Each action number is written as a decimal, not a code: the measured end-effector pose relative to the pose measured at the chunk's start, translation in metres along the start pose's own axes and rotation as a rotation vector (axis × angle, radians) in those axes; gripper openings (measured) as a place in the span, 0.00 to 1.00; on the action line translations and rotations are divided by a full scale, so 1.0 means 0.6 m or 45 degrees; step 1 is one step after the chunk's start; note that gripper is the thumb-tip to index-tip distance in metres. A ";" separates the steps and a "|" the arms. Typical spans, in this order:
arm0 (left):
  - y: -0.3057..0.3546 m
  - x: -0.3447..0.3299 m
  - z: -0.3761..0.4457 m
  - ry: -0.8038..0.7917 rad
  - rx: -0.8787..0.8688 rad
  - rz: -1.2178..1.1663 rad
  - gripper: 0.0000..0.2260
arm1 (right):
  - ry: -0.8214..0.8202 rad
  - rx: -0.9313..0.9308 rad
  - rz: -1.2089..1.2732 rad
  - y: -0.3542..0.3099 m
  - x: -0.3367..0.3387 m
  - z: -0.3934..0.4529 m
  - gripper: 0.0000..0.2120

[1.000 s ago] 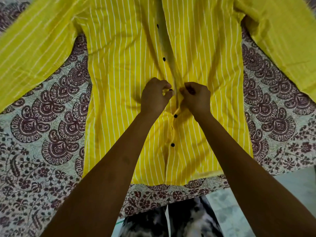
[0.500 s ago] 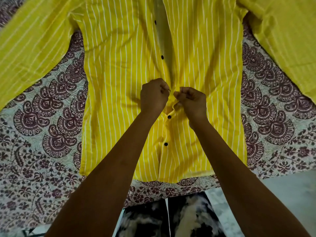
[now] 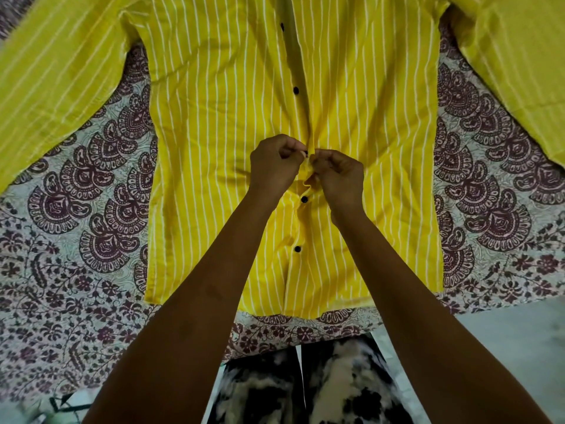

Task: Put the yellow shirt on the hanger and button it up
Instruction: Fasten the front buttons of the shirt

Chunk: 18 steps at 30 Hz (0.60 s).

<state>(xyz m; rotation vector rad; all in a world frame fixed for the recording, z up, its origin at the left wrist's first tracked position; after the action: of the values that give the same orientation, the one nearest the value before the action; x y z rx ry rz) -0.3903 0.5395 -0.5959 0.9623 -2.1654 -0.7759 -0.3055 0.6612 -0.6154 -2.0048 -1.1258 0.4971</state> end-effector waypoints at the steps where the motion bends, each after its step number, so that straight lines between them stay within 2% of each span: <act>1: -0.001 -0.001 0.001 -0.008 0.010 0.005 0.03 | -0.014 0.000 0.000 -0.002 -0.002 -0.001 0.07; 4: 0.000 -0.001 0.003 -0.019 0.020 0.027 0.02 | -0.062 -0.034 0.051 0.001 -0.004 0.001 0.11; 10: 0.000 0.011 0.007 0.038 0.006 0.056 0.04 | -0.150 0.065 -0.011 -0.007 -0.013 0.014 0.09; 14: -0.018 0.015 0.002 0.066 0.074 -0.090 0.08 | -0.123 0.192 -0.152 -0.025 -0.018 0.014 0.04; 18: -0.033 0.002 -0.013 0.003 0.212 -0.465 0.06 | -0.083 0.367 -0.376 -0.045 -0.027 0.000 0.03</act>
<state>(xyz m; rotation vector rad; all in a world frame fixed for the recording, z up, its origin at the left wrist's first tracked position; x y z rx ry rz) -0.3769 0.5255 -0.6046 1.4718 -2.1036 -0.7656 -0.3286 0.6561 -0.5949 -1.5542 -1.2852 0.5389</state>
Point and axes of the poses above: each hand's wrist, its own z-axis towards the middle knuckle, its own x-axis out of the back of the hand, y = z × x, the point moved 10 cm from there along z, towards the middle knuckle, and after that the axes turned 7 degrees about -y, right-handed, at the moved point
